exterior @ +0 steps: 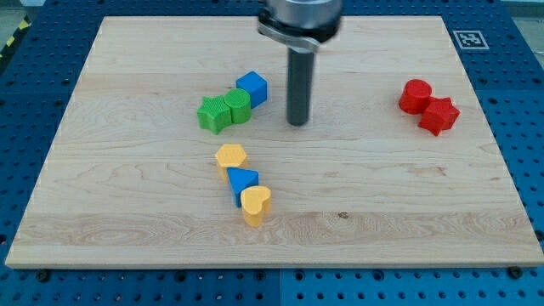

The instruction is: Slide the yellow heart right a bit

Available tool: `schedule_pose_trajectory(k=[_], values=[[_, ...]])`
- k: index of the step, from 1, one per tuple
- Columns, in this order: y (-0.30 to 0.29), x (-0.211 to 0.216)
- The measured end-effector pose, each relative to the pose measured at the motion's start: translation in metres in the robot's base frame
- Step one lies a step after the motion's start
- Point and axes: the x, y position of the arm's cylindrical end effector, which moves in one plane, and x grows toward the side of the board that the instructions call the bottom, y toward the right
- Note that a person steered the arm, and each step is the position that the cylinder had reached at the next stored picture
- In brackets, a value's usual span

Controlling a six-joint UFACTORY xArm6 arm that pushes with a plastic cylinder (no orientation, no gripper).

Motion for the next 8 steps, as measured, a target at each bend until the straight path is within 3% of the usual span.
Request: schedule_pose_trajectory(k=[3,4,6,8], values=[[0.015,0.149],[0.006,0.177],[-0.089,0.146],[-0.116,0.132]])
